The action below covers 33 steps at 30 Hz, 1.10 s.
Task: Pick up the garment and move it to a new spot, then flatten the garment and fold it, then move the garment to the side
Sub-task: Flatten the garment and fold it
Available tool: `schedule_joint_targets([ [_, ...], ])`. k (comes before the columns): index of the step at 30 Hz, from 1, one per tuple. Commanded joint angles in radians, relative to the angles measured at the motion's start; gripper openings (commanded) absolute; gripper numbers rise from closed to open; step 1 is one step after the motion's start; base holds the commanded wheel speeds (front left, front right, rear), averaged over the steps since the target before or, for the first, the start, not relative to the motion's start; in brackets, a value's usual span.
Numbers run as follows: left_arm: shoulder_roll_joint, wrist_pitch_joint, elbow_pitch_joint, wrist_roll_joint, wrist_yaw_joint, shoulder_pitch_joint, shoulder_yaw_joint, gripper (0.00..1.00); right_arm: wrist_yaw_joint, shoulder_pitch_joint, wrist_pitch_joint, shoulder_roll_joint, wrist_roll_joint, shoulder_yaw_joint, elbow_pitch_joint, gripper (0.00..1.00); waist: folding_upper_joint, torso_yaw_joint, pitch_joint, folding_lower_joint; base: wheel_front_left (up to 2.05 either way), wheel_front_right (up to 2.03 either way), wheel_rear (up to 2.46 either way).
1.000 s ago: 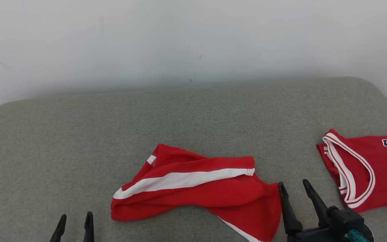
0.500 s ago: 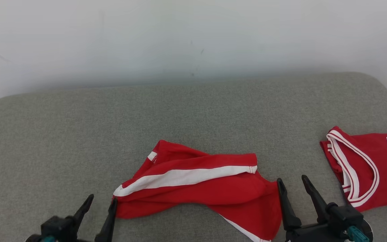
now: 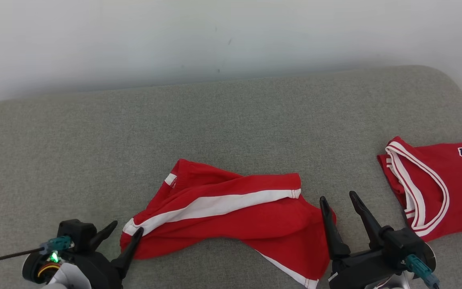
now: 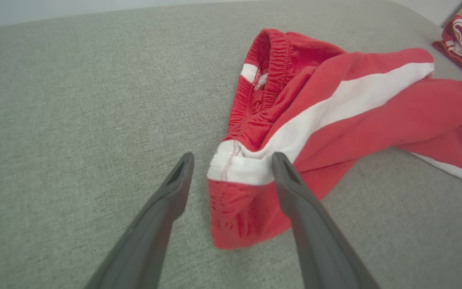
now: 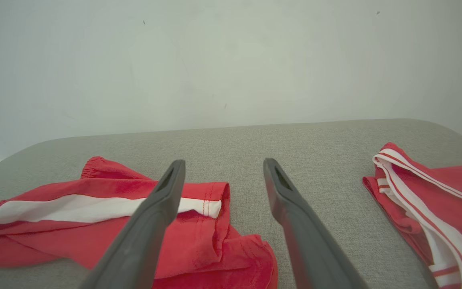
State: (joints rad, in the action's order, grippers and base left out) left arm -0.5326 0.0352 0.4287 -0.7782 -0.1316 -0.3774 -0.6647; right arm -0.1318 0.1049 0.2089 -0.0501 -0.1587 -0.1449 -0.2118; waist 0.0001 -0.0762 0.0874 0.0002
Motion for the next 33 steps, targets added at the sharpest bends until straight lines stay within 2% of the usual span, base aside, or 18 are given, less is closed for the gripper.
schedule_joint_targets([
  [1,-0.015,0.013,0.01,-0.014,0.002,-0.019,-0.013,1.0,0.003,0.005,0.006,0.0,-0.002,-0.002,-0.004,1.0,-0.0001,-0.003,0.006,-0.0002,0.0,0.0,0.0],
  [16,-0.012,0.057,0.146,-0.114,0.002,-0.106,-0.14,1.0,0.003,0.027,0.022,0.0,-0.009,-0.013,-0.027,1.0,-0.0001,-0.011,0.015,-0.0002,0.0,0.0,0.0],
  [17,-0.011,0.052,0.15,-0.124,0.002,-0.11,-0.15,0.71,0.003,0.027,0.022,0.0,-0.009,-0.013,-0.029,1.0,-0.0001,-0.012,0.015,-0.0002,0.0,0.0,0.0],
  [19,-0.013,0.049,0.155,-0.131,0.002,-0.121,-0.167,0.31,0.003,0.028,0.023,0.0,-0.01,-0.014,-0.031,1.0,-0.0001,-0.014,0.015,-0.0002,0.0,0.0,0.0],
  [20,-0.014,0.053,0.157,-0.137,0.002,-0.124,-0.173,0.02,0.003,0.03,0.023,0.0,-0.008,-0.014,-0.031,1.0,-0.0001,-0.015,0.015,-0.0002,0.0,0.0,0.0],
  [27,-0.023,0.108,0.166,-0.142,0.002,-0.138,-0.201,0.0,0.003,0.064,-0.02,-0.002,0.014,-0.02,-0.016,1.0,-0.0001,-0.018,0.018,-0.0002,0.0,0.0,0.0],
  [33,0.01,0.193,0.178,-0.11,0.02,-0.104,-0.196,0.0,0.003,0.119,-0.24,-0.002,-0.034,0.005,-0.026,1.0,-0.0001,-0.012,0.023,-0.0002,0.0,0.0,0.0],
])
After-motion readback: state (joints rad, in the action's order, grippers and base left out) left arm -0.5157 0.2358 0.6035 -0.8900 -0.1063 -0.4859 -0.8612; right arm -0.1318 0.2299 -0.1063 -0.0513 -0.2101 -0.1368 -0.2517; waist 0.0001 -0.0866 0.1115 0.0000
